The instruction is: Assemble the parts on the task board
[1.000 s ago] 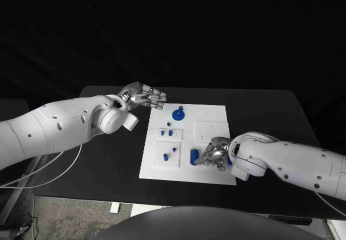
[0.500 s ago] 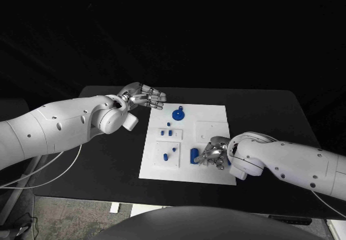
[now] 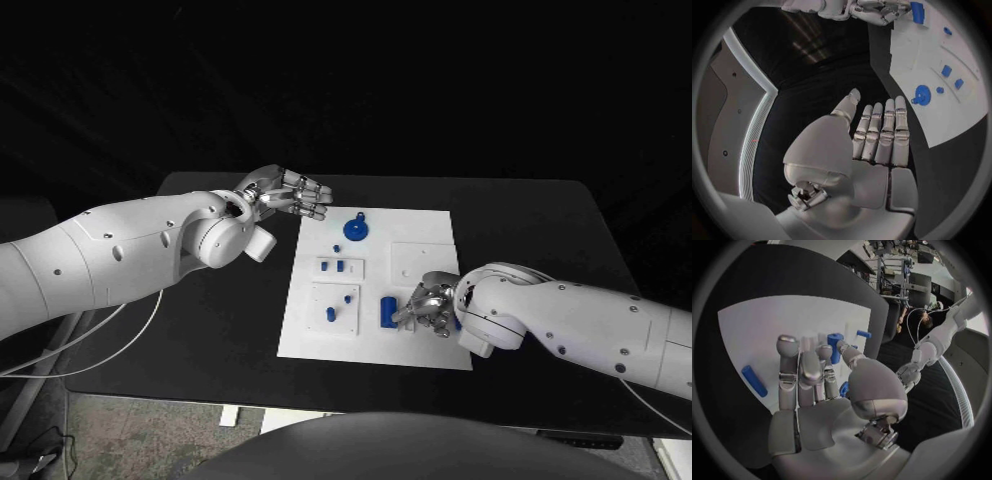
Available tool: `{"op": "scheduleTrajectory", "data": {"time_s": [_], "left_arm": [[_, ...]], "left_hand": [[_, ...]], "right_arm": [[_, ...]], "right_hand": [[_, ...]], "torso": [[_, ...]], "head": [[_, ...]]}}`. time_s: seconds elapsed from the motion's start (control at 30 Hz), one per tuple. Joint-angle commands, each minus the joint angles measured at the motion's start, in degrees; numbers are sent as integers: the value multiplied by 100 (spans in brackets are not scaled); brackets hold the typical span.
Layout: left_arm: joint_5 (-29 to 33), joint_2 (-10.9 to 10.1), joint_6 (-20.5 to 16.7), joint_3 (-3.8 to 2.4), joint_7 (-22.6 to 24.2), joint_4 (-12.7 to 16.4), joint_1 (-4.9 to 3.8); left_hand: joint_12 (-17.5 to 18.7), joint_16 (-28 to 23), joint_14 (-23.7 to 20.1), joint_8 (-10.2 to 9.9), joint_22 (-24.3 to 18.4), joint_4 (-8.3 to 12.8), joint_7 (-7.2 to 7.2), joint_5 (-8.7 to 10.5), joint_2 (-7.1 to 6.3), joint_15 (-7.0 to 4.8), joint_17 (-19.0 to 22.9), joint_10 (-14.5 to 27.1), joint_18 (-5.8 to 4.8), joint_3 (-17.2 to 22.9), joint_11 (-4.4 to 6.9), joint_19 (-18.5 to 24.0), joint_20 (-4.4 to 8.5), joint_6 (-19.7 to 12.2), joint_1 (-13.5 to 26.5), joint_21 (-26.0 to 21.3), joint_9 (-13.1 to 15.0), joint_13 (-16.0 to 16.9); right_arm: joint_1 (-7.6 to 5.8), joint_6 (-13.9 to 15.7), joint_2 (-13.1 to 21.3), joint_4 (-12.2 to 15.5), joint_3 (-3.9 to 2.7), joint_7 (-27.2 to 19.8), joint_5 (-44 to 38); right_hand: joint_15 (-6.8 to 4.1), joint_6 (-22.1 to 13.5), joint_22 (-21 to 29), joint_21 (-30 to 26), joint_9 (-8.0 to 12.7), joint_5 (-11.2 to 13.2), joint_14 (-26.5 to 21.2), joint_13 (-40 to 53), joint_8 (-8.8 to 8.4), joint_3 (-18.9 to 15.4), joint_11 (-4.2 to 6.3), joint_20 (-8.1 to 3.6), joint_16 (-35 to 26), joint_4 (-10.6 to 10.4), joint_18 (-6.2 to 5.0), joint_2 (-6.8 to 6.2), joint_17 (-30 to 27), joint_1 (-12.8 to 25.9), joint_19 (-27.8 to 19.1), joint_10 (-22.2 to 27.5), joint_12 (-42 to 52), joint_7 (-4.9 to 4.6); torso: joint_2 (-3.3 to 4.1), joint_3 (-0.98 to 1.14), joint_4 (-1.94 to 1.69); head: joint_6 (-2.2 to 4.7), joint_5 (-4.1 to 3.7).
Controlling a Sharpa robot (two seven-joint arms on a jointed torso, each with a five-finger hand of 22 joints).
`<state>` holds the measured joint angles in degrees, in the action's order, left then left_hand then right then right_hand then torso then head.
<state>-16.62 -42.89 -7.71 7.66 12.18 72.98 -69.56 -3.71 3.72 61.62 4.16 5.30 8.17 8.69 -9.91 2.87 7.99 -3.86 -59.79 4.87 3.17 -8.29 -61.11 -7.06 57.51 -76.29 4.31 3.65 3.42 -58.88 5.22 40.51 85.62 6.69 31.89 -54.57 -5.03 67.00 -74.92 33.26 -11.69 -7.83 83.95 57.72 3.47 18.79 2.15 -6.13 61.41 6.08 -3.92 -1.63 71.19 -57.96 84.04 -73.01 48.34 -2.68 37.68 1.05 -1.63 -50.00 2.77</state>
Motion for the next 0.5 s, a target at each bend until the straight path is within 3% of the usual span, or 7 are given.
{"op": "scheduleTrajectory", "data": {"time_s": [0.03, 0.37, 0.5], "left_arm": [[26, 5, 87, -2, 18, 13, -3], [25, 7, 102, -1, 7, 11, -3], [24, 8, 106, -1, 4, 9, -3]], "left_hand": [[-24, -17, -24, 25, -9, -40, 3, -14, 44, 6, 5, 22, 48, -5, -34, -38, -9, -33, 26, 32, 3, -6], [-24, -17, -24, 25, -9, -40, 3, -14, 44, 6, 5, 22, 48, -5, -34, -38, -9, -33, 26, 32, 3, -6], [-24, -17, -24, 25, -9, -40, 3, -14, 44, 6, 5, 22, 48, -5, -34, -38, -9, -33, 26, 32, 3, -6]], "right_arm": [[8, -150, -11, -7, 2, 29, -56], [30, -197, -66, -48, 2, 168, -240], [53, -143, -90, -73, 3, 222, -469]], "right_hand": [[-30, 39, -360, 7, -9, -26, 27, 0, 18, -79, 1, -43, 29, -4, 27, 1, -12, 34, 37, -25, 13, -13], [-31, 56, -364, 25, -15, 27, 31, 5, 19, -156, 2, -43, 46, 12, 30, -31, -7, 5, 42, -33, 24, -8], [-36, 77, -369, 52, -20, 13, 34, 10, 18, -136, 9, -46, 56, 11, 32, 21, -3, -14, 49, -44, 34, 1]], "torso": [[1, 1, 2], [3, 1, 0], [2, 2, -2]], "head": [[0, -4], [0, -25], [0, -32]]}}
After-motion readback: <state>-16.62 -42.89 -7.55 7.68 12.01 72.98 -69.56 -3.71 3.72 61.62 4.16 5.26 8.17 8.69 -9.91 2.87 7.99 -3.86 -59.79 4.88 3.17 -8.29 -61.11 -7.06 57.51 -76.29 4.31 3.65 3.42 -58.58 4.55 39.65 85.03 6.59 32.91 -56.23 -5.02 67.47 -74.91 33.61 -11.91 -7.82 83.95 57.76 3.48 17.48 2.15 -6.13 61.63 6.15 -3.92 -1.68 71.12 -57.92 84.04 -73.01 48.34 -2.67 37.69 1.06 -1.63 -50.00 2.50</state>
